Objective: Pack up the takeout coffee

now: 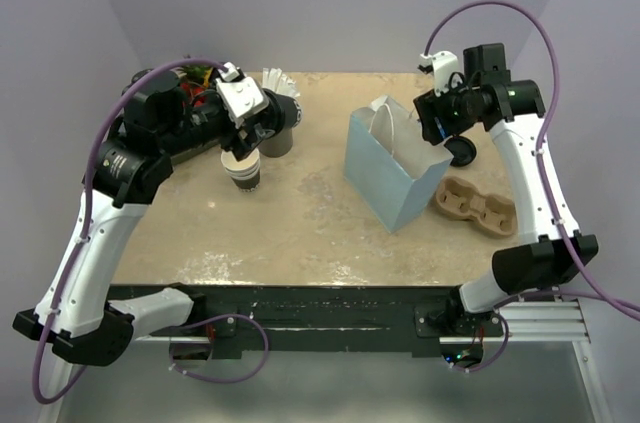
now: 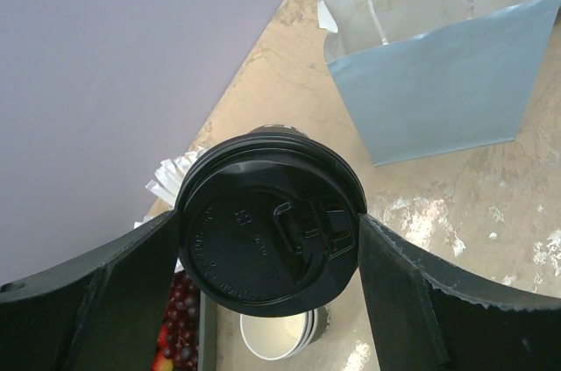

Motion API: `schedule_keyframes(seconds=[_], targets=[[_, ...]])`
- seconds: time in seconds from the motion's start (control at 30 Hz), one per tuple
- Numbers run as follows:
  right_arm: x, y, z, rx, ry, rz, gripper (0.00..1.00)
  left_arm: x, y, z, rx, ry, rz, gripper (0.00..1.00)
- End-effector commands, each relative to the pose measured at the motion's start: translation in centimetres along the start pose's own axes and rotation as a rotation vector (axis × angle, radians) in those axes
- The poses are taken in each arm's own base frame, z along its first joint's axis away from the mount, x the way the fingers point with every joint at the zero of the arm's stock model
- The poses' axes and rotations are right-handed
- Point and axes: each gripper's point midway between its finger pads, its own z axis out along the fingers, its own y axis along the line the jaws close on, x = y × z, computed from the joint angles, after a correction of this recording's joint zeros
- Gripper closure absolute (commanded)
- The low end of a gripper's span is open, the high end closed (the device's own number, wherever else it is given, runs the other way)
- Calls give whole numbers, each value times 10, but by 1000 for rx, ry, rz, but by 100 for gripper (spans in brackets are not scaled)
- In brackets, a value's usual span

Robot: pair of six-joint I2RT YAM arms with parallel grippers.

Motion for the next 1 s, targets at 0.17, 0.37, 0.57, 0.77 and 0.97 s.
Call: schedule_keyframes(seconds=[0.17, 0.37, 0.57, 0.77, 0.97], targets=[[4, 11, 22, -94, 21, -37, 58, -42, 18, 9, -7, -117, 16, 100], [-16, 29, 9, -162, -43, -65, 100, -75, 35, 24, -17, -230, 52, 100], [-40, 79, -6, -193, -104, -215, 100, -105, 21, 40, 117, -376, 28, 100], [-42, 91, -9, -209, -115, -229, 100, -107, -24, 52, 256, -385, 40, 100], [-43, 93, -15, -212, -135, -212, 100, -85, -68, 55, 346, -334, 15, 100]])
